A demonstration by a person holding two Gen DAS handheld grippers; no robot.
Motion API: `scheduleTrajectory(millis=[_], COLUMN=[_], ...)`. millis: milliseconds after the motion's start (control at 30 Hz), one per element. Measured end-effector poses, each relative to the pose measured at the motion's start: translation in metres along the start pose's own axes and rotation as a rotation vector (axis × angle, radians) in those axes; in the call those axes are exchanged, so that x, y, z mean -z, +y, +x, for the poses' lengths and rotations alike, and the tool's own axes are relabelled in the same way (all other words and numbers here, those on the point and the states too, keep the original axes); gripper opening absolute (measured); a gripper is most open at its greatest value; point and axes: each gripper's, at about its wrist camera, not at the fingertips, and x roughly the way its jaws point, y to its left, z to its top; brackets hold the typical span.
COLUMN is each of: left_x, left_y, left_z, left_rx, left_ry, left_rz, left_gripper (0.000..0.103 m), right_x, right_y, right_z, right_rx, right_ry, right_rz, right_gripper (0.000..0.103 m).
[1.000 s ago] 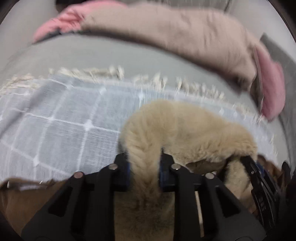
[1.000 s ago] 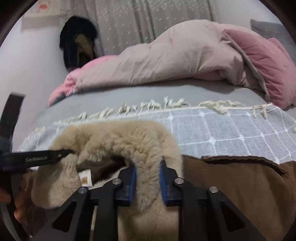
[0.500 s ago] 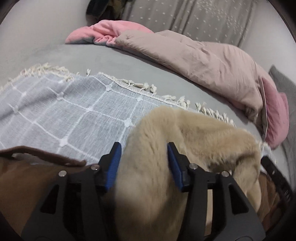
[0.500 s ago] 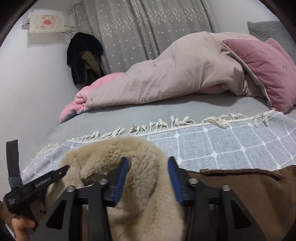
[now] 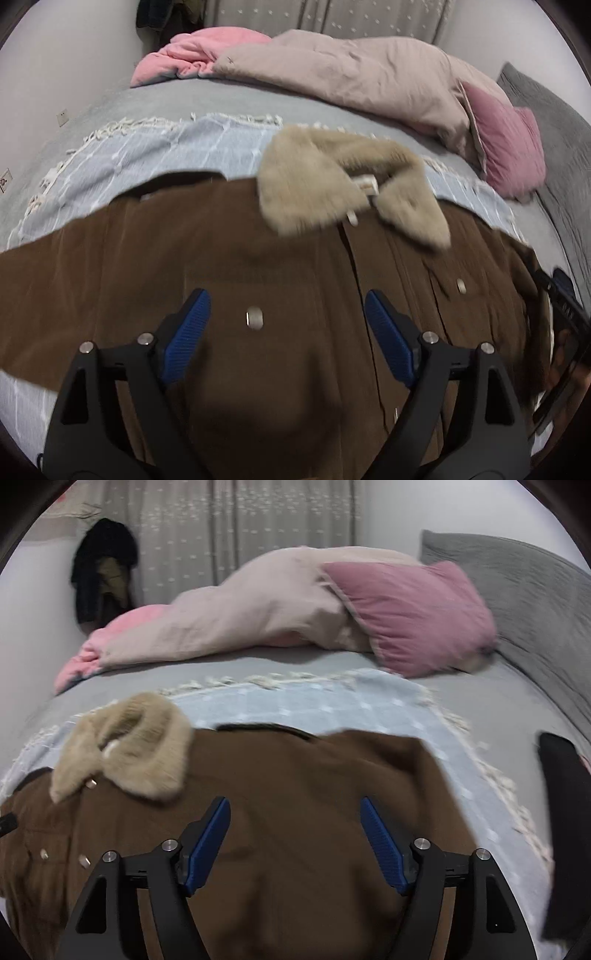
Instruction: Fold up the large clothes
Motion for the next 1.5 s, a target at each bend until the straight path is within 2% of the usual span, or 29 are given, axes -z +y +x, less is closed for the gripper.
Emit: scheduleTrajectory(millis=[133,200,333,400,467,500,533,567,633,733,800,900,1000,1100,1233,1300,1367,1400,1433,1500], left_x=[0.045,0.064,0.098,0.113,0.124,0.128,0.131,0.134,0.137,0.141,0.141,0.143,0.146,0.146,0.144,0.144,0.144,0.144,0.144,0.145], left_y=[-0.009,-0.012,-0.018,-0.024,-0.03,-0.033,-0.036,-0.039,-0.044,-0.047,-0.046,-0.042,-0.039,-0.029,-0.01,-0.001,0.01,0.016,0.02,0.029], left_z=[-0.036,-0.047,-0.055,-0.054,-0.053,-0.053,-0.053,-0.054,-0.058,-0.064,-0.067,-0.068,-0.07,-0.07,-0.074,-0.076,-0.078,-0.079,-0.08,-0.082], left_rx=[0.019,0.03,0.052,0.064,0.069,0.068,0.064,0.057,0.038,0.014,0.016,0.031,0.017,-0.015,-0.036,-0.054,-0.075,-0.089,-0.097,-0.118], left_ry=[0.039,0.043,0.079,0.106,0.128,0.139,0.146,0.15,0.138,0.115,0.106,0.096,0.084,0.064,0.043,0.043,0.047,0.049,0.049,0.054], left_rz=[0.032,0.035,0.007,0.004,0.025,0.04,0.059,0.082,0.126,0.161,0.157,0.14,0.133,0.103,0.059,0.049,0.047,0.05,0.052,0.056], left_gripper=[0.087,0.09,0.092,0.092,0.091,0.091,0.091,0.091,0.092,0.092,0.092,0.092,0.091,0.091,0.091,0.092,0.092,0.092,0.092,0.092], right_x=[0.029,0.047,0.084,0.099,0.104,0.104,0.101,0.094,0.078,0.044,0.016,-0.024,-0.055,-0.075,-0.085,-0.075,-0.065,-0.061,-0.057,-0.05], right_y=[-0.053,-0.067,-0.082,-0.085,-0.088,-0.093,-0.096,-0.102,-0.116,-0.147,-0.181,-0.226,-0.25,-0.253,-0.252,-0.257,-0.268,-0.274,-0.279,-0.281], right_z=[-0.032,-0.038,-0.025,-0.009,-0.005,-0.008,-0.011,-0.017,-0.035,-0.063,-0.07,-0.067,-0.05,-0.024,0.027,0.065,0.087,0.09,0.089,0.074], right_rx=[0.043,0.024,-0.024,0.003,0.014,0.008,-0.001,-0.016,0.045,0.21,0.347,0.488,0.579,0.637,0.738,0.806,0.886,0.923,0.94,0.882], right_ry=[0.058,0.101,0.247,0.325,0.34,0.329,0.328,0.325,0.271,0.171,0.124,0.08,0.067,0.056,0.071,0.157,0.221,0.227,0.229,0.213], right_rz=[0.048,0.065,0.076,0.059,0.038,0.034,0.02,0.009,-0.03,-0.114,-0.127,-0.121,-0.142,-0.183,-0.264,-0.303,-0.304,-0.293,-0.275,-0.254], right_gripper=[0.08,0.081,0.081,0.081,0.077,0.068,0.031,0.011,0.007,0.006,0.006,0.006,0.005,0.005,0.006,0.011,0.033,0.036,0.044,0.05])
